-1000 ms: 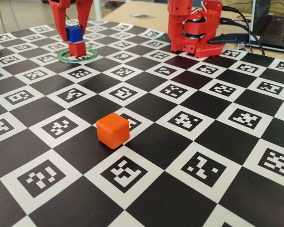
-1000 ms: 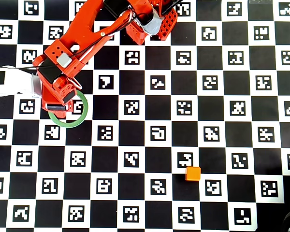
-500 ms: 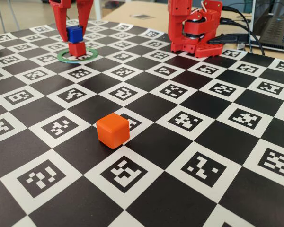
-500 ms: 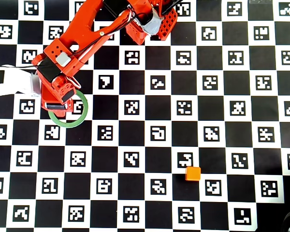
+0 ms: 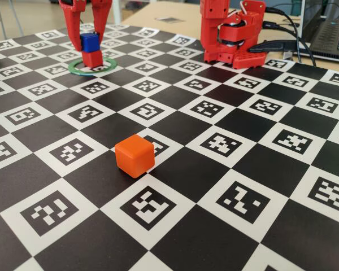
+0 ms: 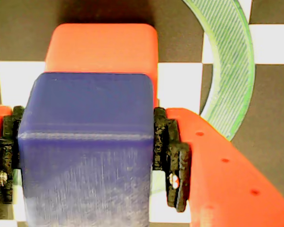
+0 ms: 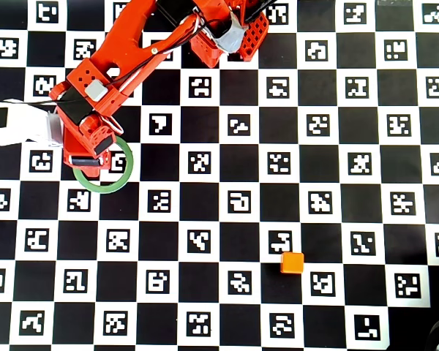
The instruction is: Grab the red cube then put it in the green circle then put the blue cube on top and finally the orange cube on top
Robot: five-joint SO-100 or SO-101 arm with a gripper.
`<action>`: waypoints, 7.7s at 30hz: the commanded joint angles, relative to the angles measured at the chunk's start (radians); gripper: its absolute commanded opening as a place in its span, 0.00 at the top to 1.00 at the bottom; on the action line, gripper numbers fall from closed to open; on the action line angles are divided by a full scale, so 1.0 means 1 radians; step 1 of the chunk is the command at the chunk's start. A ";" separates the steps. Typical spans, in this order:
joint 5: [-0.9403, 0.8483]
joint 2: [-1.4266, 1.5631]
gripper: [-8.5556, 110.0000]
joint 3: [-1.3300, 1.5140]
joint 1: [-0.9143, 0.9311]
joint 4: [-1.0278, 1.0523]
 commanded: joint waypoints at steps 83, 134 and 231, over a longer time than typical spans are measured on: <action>1.069 -0.675 0.54 -1.218 -1.088 0.388; 1.063 -0.759 0.84 -1.247 -1.100 0.325; 0.075 0.103 0.86 -0.264 -0.015 0.264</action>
